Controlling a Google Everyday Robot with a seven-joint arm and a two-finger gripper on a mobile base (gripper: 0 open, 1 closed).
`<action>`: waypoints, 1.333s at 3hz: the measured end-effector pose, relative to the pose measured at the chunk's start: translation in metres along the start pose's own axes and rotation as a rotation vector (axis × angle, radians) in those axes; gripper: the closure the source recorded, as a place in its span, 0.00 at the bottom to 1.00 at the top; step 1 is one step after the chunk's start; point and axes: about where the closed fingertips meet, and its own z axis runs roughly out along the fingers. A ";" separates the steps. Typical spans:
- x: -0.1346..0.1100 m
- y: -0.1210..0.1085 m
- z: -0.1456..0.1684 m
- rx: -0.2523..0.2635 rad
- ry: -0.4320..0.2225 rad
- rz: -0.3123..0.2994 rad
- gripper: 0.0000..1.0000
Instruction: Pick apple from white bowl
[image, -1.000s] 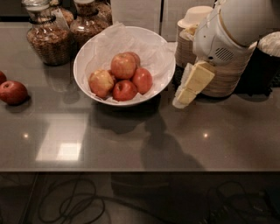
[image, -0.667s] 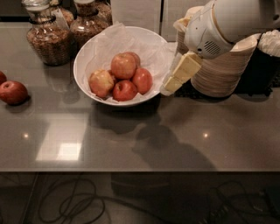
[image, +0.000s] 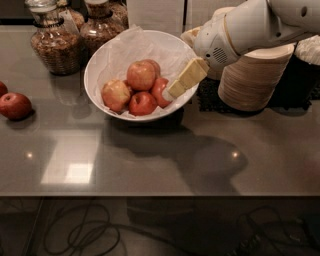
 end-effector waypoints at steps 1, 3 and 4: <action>-0.002 -0.006 0.032 -0.081 -0.021 0.018 0.00; -0.022 -0.005 0.082 -0.158 0.041 -0.058 0.00; -0.017 -0.004 0.096 -0.153 0.078 -0.073 0.00</action>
Offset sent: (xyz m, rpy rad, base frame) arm 0.0396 0.0842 -0.0292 -0.0690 0.0742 0.1863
